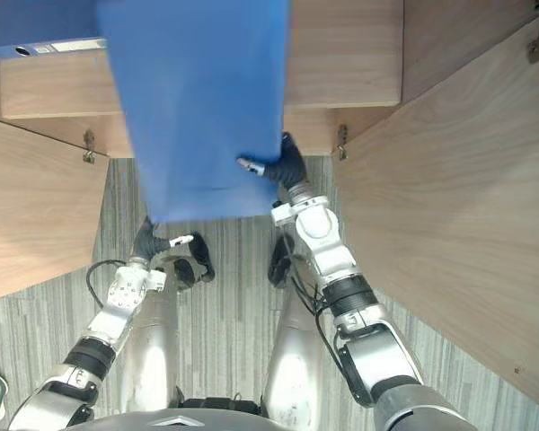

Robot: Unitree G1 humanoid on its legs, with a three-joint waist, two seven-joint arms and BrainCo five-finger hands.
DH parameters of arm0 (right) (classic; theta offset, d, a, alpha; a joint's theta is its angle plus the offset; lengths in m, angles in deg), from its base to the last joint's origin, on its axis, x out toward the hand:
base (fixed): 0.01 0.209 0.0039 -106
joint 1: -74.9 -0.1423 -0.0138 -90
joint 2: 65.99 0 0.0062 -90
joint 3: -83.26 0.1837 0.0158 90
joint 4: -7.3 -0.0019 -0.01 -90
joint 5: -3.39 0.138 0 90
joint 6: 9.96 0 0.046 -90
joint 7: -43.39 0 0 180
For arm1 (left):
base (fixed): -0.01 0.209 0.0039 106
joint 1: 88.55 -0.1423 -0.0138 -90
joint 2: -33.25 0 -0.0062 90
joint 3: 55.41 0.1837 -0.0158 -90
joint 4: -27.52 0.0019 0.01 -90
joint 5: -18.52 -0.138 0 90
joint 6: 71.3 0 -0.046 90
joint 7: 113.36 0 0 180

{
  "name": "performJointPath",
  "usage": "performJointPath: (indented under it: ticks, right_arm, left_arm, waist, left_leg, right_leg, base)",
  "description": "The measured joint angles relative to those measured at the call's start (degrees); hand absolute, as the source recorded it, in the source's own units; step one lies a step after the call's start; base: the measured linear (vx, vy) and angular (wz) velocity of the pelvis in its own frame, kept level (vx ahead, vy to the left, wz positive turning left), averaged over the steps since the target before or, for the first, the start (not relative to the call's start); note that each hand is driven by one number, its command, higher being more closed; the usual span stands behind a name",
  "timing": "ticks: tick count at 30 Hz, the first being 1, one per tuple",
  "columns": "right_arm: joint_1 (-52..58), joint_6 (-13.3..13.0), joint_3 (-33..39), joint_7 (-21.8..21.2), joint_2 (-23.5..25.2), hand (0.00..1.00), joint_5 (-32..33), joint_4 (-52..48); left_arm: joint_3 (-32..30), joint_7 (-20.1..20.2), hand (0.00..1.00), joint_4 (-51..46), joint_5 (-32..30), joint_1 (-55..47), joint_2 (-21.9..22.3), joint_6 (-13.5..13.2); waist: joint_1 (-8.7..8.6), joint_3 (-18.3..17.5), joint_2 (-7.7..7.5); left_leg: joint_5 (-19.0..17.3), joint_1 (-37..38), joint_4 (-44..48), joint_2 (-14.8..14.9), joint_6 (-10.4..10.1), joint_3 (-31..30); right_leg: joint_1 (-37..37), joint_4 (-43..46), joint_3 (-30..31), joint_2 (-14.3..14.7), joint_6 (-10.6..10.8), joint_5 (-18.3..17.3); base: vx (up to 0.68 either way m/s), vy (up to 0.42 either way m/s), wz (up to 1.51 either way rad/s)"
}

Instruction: Walk over to the cabinet, pick up the folder, carry it to the office cabinet, place the folder inside the office cabinet, then close the office cabinet door

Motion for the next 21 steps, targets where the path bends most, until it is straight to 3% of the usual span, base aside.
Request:
performJointPath:
  ticks: [9, 14, 21]
  right_arm:
    - [-12.8, 0.0, 10.9, 5.0, -0.3, 1.00, 15.7, 0.3]
    - [-20.3, 0.0, 12.2, 6.1, -2.5, 1.00, 21.1, 5.1]
    - [-29.1, 3.7, 12.1, 6.4, -3.1, 1.00, 26.6, 17.4]
  left_arm:
    - [-0.3, 0.2, 0.00, -6.2, 3.2, -0.8, 2.0, -0.1]
    - [0.1, 0.3, 0.00, -6.2, 4.0, -1.7, 2.8, -0.1]
    - [1.9, 0.8, 0.00, -6.2, 5.9, -2.7, 3.3, 0.0]
  waist:
    - [0.82, 0.0, -0.03]
    - [0.96, 0.0, -0.03]
    - [1.23, 0.0, -0.03]
  left_leg:
    - [-0.3, -2.1, 1.9, 0.9, 0.0, -0.1]
    - [-0.3, -2.3, 1.9, 1.1, 0.0, 0.0]
    - [-0.3, -3.0, 1.9, 1.4, 0.0, 0.1]
  right_leg:
    - [-1.7, 1.8, -0.6, -0.3, -0.1, -0.7]
    - [-1.7, 1.8, -0.9, -0.6, -0.1, -0.7]
    - [-2.0, 1.6, -1.4, -0.6, -0.1, -0.7]
  base:
    - [-0.03, -0.053, 0.02]
    - [-0.05, -0.045, 0.03]
    - [-0.03, -0.048, 0.02]
